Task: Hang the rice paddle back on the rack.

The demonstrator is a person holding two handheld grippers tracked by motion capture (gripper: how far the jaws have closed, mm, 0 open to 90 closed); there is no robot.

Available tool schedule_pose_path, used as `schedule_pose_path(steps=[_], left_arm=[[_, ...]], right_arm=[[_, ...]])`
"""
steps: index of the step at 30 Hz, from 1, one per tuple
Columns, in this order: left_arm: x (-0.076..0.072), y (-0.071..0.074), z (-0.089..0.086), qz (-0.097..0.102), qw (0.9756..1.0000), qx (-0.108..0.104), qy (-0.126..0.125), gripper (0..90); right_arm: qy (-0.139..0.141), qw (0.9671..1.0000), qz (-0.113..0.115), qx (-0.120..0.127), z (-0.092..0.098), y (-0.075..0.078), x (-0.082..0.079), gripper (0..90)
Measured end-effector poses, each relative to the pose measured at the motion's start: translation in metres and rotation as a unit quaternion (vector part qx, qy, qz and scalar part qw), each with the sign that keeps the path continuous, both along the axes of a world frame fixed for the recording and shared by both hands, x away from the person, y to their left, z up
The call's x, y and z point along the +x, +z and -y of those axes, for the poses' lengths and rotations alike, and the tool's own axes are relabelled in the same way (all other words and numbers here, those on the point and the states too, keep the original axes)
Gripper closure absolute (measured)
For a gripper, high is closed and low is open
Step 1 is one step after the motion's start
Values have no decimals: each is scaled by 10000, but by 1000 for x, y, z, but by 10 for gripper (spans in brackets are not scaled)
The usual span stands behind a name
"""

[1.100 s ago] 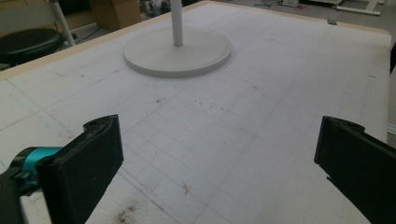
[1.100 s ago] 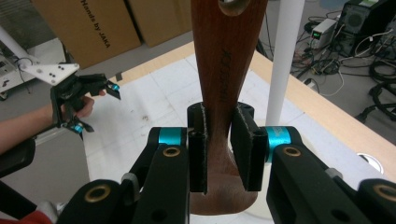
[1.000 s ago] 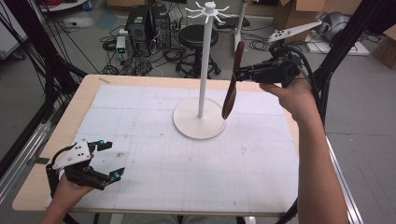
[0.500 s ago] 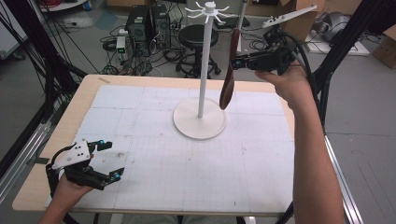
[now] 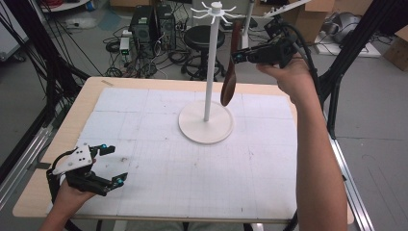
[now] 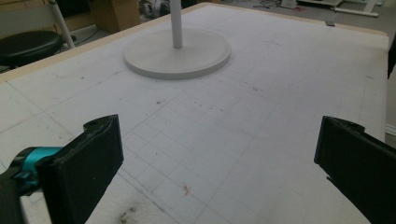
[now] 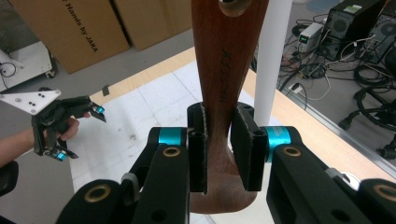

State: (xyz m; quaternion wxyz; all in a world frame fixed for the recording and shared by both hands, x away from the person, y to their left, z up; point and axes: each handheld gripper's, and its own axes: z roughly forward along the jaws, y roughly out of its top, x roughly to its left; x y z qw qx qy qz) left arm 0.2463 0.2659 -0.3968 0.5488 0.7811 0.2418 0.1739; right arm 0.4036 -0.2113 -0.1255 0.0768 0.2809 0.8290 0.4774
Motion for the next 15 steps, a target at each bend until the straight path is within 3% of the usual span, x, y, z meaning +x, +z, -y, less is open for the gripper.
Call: schedule_pose_path(steps=[15], left_arm=[[0, 0, 0, -18, 10000, -23, 1, 17]], right_arm=[[-107, 9999, -57, -20, -6, 3, 10, 775]])
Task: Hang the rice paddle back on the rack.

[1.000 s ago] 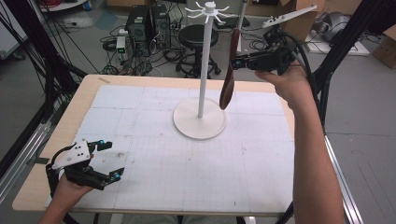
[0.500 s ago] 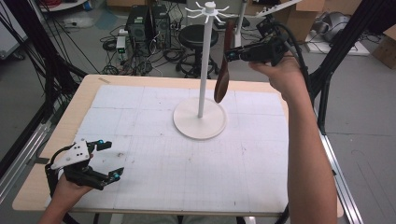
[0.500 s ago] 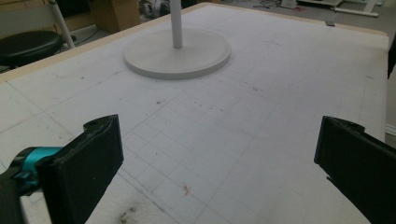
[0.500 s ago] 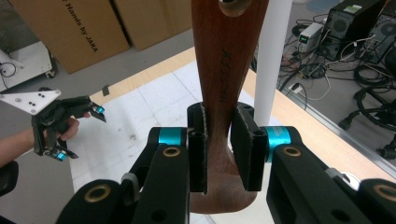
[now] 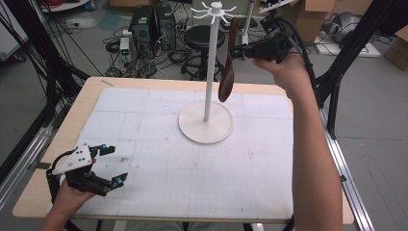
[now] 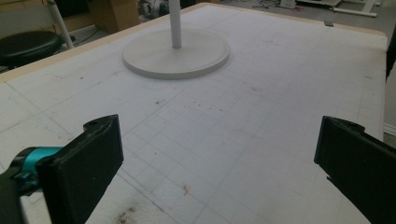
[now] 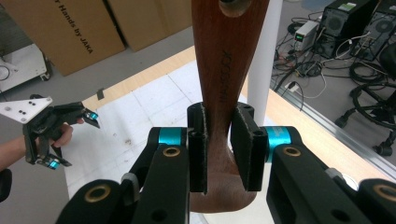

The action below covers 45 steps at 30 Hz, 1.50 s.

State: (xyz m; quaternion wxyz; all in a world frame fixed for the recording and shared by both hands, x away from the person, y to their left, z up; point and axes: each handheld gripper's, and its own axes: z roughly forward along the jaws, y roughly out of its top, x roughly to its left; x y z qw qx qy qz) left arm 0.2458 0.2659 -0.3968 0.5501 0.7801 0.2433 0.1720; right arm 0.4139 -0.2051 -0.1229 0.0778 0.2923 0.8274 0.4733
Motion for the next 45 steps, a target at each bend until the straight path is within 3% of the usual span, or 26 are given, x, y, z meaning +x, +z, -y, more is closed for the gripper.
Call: schedule_pose_path(steps=[25, 40, 43, 45], left_arm=[[0, 0, -1, 5, 10000, 9, 0, 17], [0, -1, -1, -5, 10000, 34, 0, 17], [0, -1, -2, -4, 10000, 46, 4, 17], [0, -1, -2, -12, 10000, 34, 5, 17]], right_arm=[[-232, 9996, -22, -176, -11, 3, 14, 774], [-208, 9995, -53, -214, -15, 0, 17, 772], [-186, 9996, -26, -187, -14, -1, 17, 759], [-193, 9997, -55, -108, -11, -3, 16, 693]])
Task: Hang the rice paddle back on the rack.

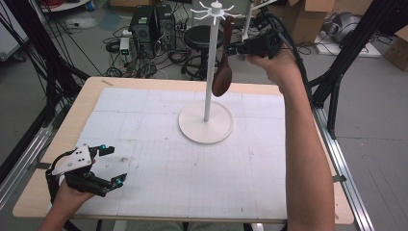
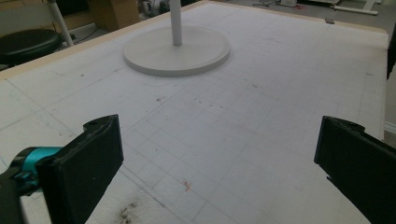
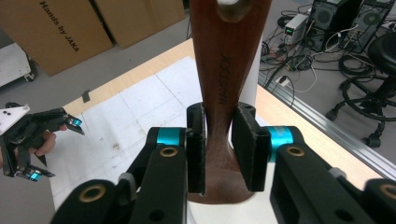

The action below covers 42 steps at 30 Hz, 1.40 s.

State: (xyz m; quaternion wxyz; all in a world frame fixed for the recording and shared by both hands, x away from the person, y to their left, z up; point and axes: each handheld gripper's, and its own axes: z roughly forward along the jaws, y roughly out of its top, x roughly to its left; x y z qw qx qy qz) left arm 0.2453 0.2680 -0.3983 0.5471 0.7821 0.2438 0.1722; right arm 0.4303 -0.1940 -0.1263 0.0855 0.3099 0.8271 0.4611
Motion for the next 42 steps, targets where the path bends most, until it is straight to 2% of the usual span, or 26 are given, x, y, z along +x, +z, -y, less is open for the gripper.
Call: schedule_pose_path(steps=[3, 5, 10, 14, 20, 23, 24, 26, 28, 31, 33, 37, 39, 42], left_arm=[[0, 0, -1, 10, 10000, -2, 6, 17], [0, 0, 0, 10, 10000, 22, 4, 17], [0, 0, 0, 11, 10000, 23, 13, 17], [0, 0, 0, 10, 10000, 28, 21, 17], [0, -1, 1, -11, 10000, 19, 15, 17], [0, -1, 1, -13, 10000, 14, 14, 17], [0, -1, 1, -13, 10000, 14, 14, 17], [1, -1, 1, -11, 10000, 16, 7, 17], [1, -1, 1, -11, 10000, 17, 19, 17], [1, -1, 1, -6, 10000, 19, 4, 17], [1, -1, 1, -8, 10000, 16, 18, 17], [1, -1, 1, -7, 10000, 12, 18, 17], [1, -1, 1, -9, 10000, 18, 15, 17], [1, -1, 1, -4, 10000, 12, 12, 17]], right_arm=[[-10, 10000, 5, 64, 5, -4, -1, 656], [-38, 10000, -17, 17, 8, -7, -4, 635], [57, 10000, -8, 50, 9, -14, -11, 592], [268, 9994, 8, 231, 11, -22, -20, 476], [389, 9986, 61, 364, 14, -31, -34, 276], [524, 9981, 152, 286, 13, -36, -42, 176], [524, 9981, 152, 286, 13, -36, -42, 176], [718, 9966, 260, 313, 13, -42, -50, 142], [747, 9962, 315, 319, 13, -44, -52, 122], [759, 9960, 452, 155, 11, -48, -59, 81], [817, 9952, 469, 266, 10, -49, -64, 22], [967, 9933, 524, 363, 10, -53, -72, 10], [930, 9933, 613, 300, 10, -56, -76, 7], [955, 9929, 607, 374, 11, -59, -83, 6]])
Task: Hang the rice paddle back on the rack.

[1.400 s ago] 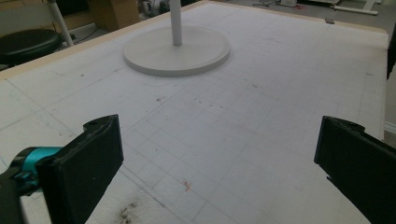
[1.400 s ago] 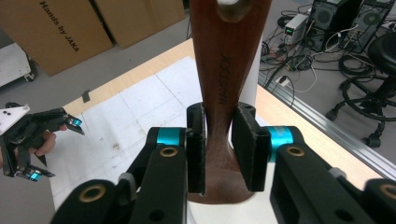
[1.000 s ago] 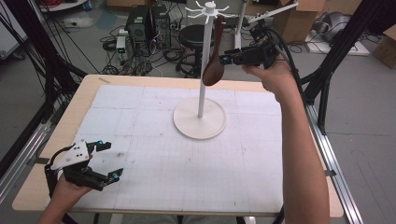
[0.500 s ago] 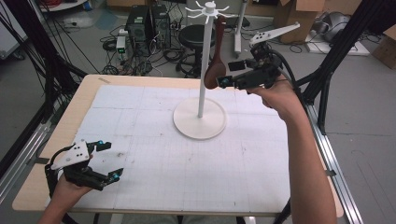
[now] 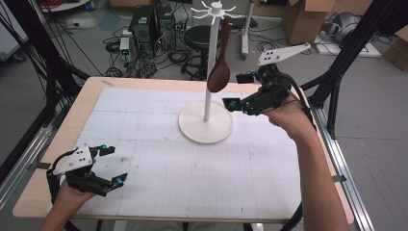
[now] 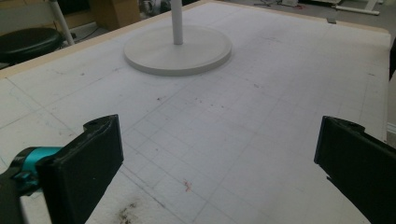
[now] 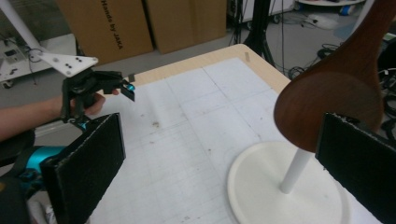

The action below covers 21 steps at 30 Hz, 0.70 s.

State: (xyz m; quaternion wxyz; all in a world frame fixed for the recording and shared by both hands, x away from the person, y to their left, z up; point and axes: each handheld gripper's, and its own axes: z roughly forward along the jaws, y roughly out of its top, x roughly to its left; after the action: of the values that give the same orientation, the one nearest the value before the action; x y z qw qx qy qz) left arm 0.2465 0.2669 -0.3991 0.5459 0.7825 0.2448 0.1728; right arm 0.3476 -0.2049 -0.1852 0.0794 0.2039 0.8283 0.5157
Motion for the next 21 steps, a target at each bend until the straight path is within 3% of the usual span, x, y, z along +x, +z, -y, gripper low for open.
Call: schedule_pose_path(steps=[12, 14, 21], left_arm=[[0, 1, 0, 26, 10000, -5, 25, 17], [0, 0, 0, 20, 10000, -14, 21, 17], [0, 1, 0, 12, 10000, -41, 10, 17]], right_arm=[[66, 9997, 70, 232, 10, -30, -27, 6], [79, 9995, 165, 260, 14, -37, -33, 6], [164, 9993, 114, 313, 20, -52, -42, 7]])
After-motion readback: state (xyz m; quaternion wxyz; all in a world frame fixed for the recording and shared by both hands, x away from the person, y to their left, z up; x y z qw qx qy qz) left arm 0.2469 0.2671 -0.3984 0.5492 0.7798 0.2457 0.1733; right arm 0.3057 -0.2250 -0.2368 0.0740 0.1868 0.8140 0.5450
